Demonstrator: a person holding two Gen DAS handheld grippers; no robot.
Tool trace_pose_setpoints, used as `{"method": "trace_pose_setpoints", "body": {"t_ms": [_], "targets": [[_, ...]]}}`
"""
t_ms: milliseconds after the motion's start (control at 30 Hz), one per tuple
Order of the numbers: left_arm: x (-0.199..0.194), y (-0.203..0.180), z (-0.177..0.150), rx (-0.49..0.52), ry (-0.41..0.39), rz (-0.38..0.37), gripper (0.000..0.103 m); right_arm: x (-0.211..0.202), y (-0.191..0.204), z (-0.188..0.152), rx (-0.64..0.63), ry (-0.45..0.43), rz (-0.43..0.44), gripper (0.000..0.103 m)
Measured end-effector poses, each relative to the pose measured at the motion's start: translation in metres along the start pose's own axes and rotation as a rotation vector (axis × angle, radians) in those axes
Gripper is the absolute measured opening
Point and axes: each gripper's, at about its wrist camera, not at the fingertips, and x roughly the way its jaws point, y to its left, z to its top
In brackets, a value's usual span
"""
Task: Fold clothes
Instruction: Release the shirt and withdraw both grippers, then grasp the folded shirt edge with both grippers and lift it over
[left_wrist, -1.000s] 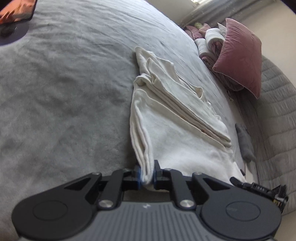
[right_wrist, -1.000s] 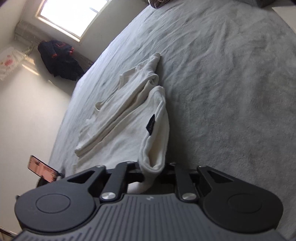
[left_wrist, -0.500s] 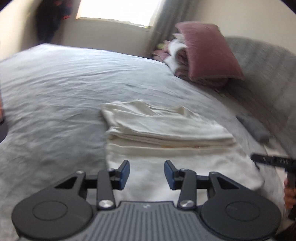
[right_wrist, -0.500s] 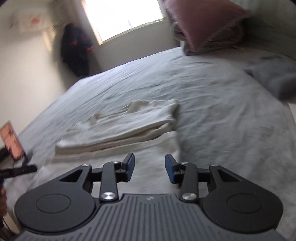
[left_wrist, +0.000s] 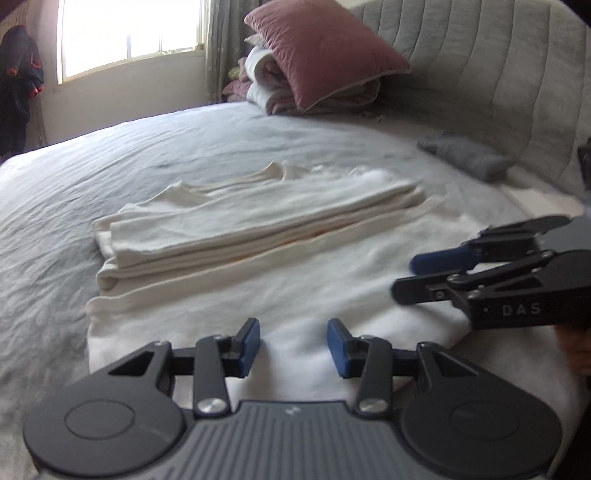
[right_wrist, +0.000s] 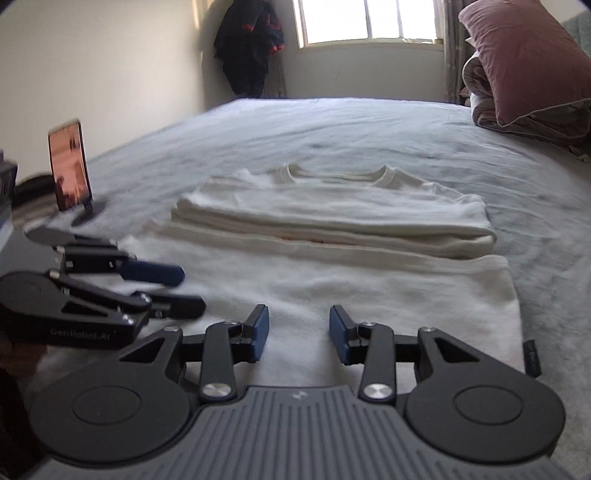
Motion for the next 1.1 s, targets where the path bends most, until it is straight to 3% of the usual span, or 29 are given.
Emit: {"method": "trace_pose_setpoints", "body": {"t_ms": [233, 467, 733, 1100], "targets": [[-0.011, 0.017, -0.004, 0.030, -0.006, 0.008, 0.045, -0.014, -0.014, -0.004, -0.071, 0.004, 0.014, 0.044], [-0.040, 0.036, -0.022, 0.113, -0.033, -0.027, 0.050, -0.048, -0.042, -0.018, -0.126, 0.026, 0.119, 0.047], [-0.063, 0.055, -0.027, 0.149, 0.046, -0.149, 0.061, -0.066, -0.052, -0.027, -0.230, 0.098, 0.105, 0.053], [-0.071, 0.049, -0.041, 0.277, 0.066, -0.095, 0.059, -0.066, -0.052, -0.036, -0.364, 0.120, 0.026, 0.047]]}}
